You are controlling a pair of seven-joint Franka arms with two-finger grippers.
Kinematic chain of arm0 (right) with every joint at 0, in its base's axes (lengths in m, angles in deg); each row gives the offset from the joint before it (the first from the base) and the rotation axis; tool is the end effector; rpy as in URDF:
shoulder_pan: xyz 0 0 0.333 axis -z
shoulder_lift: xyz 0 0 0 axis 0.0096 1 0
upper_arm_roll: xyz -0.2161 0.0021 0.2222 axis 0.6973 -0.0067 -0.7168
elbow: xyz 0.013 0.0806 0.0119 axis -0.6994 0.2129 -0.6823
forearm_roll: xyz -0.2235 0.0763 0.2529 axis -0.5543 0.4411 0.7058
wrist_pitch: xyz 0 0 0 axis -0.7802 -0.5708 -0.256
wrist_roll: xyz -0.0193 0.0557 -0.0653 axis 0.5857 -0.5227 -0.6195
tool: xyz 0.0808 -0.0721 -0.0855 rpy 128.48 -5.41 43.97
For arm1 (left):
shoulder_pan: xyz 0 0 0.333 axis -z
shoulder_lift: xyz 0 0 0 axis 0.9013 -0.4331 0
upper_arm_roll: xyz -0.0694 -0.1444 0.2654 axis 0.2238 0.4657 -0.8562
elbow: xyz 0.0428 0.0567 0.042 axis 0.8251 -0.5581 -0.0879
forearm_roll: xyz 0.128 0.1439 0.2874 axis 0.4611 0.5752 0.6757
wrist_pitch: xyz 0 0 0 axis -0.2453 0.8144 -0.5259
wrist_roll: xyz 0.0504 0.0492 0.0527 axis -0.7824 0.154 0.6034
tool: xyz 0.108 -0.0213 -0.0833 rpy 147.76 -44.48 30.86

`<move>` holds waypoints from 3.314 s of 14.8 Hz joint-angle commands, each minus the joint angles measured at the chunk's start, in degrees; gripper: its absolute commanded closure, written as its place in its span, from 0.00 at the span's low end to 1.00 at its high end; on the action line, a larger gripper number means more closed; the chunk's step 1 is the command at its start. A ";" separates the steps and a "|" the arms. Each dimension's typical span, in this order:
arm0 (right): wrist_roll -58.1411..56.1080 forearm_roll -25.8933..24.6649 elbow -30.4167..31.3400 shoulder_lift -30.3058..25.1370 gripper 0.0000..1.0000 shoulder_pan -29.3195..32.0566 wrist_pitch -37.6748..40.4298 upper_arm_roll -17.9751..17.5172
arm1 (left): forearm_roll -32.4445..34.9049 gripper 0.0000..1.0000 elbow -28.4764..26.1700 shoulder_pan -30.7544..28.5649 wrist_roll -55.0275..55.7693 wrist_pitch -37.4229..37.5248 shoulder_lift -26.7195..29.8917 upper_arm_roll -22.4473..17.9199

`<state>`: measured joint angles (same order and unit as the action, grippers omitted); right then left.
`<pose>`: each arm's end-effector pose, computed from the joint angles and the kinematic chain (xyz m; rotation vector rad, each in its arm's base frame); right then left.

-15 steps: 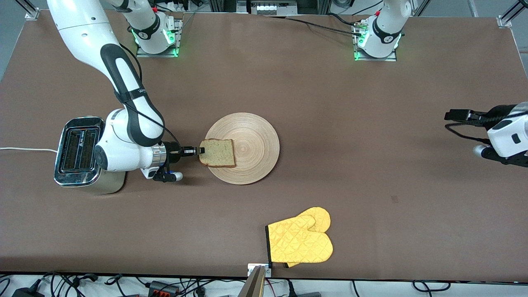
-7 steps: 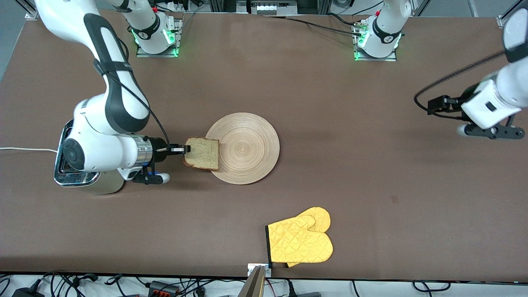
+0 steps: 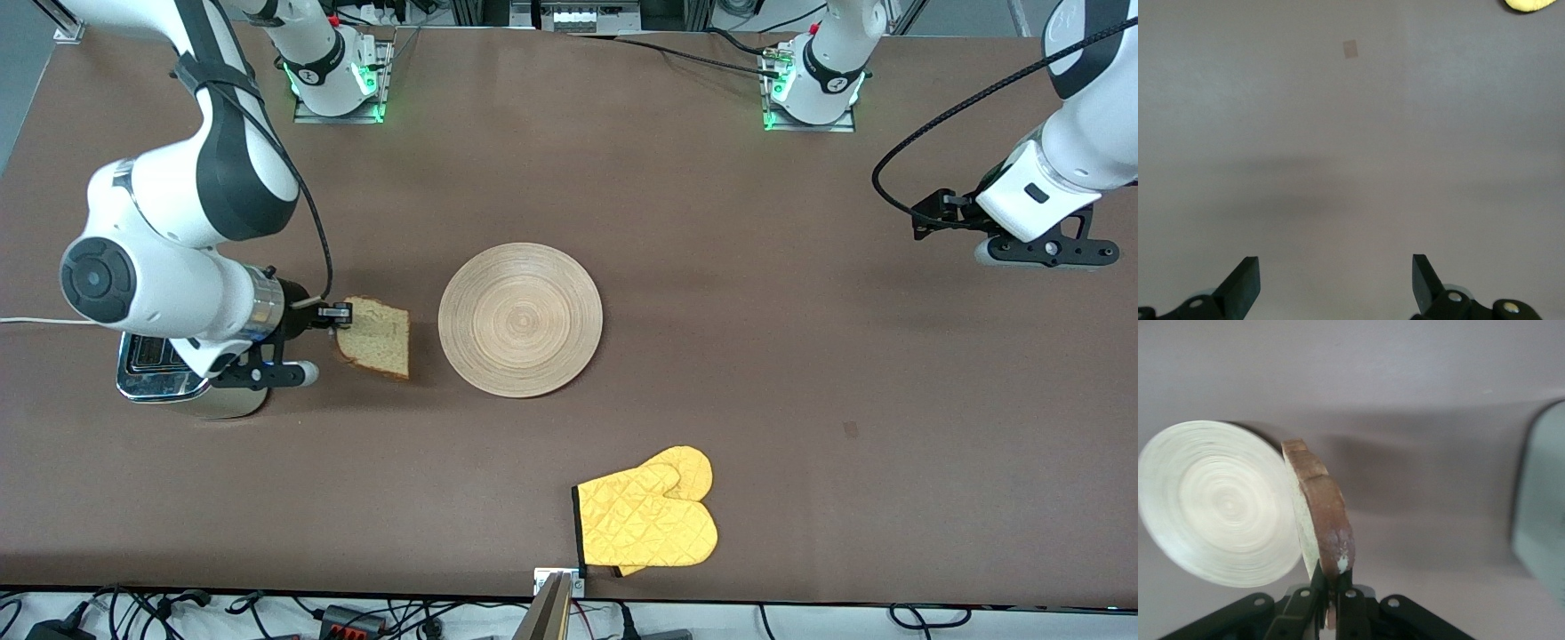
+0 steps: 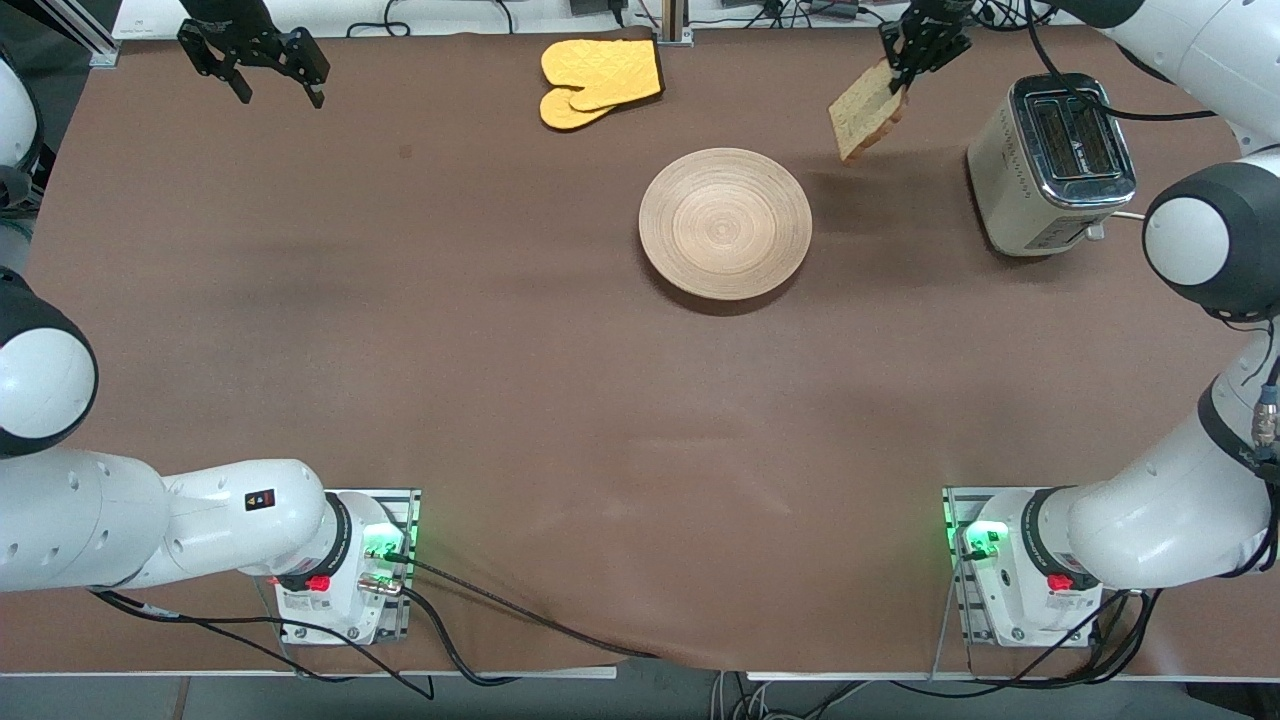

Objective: Move plate and put bread in toaster
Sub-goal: 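Lift the bread with the right gripper and carry it over the toaster, then lower the bread into the toaster slot with the right gripper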

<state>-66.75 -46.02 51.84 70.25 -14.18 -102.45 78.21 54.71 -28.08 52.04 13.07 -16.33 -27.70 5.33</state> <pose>0.6010 0.1613 0.4231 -3.0424 -0.0313 0.2718 0.4874 -0.0216 0.5090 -3.0807 0.0777 0.1128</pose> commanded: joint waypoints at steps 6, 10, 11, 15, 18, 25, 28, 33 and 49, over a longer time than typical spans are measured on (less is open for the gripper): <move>1.28 -13.61 0.02 -5.83 1.00 0.27 7.68 4.53 | -4.46 0.00 -1.12 10.45 0.91 1.51 2.84 -11.44; 1.45 -18.60 0.37 -5.48 1.00 0.53 13.40 9.12 | -4.29 0.00 2.47 10.19 1.18 1.42 1.00 -11.61; 1.19 -20.97 0.38 -5.13 1.00 0.97 13.41 9.12 | -4.29 0.00 2.48 10.10 1.18 1.68 0.90 -11.61; 0.14 -25.73 1.25 -4.51 1.00 1.23 12.18 9.12 | -4.29 0.00 2.57 10.01 1.09 2.47 1.16 -11.70; -0.56 -26.44 2.48 -4.42 1.00 2.02 10.87 9.12 | -4.46 0.00 2.75 10.01 1.09 3.61 1.25 -11.87; -2.06 -26.53 4.41 -4.07 1.00 3.61 7.88 9.12 | -4.64 0.00 3.54 10.01 1.00 5.02 1.25 -11.70; -2.06 -26.27 6.35 -4.07 1.00 3.69 5.42 9.12 | -4.64 0.00 3.54 10.01 1.00 5.02 1.17 -11.88; -2.06 -25.92 7.58 -3.02 1.00 3.87 2.17 9.03 | -4.81 0.00 3.54 10.01 1.00 5.02 1.08 -11.88; -5.14 -9.93 -2.61 -4.60 0.00 4.40 2.51 9.47 | -5.16 0.00 3.54 9.92 1.00 4.93 0.90 -12.31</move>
<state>-70.16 -57.94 50.94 65.24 -10.42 -100.31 87.64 50.87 -26.20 61.82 13.89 -12.66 -26.18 -6.49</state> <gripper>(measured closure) 0.000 0.000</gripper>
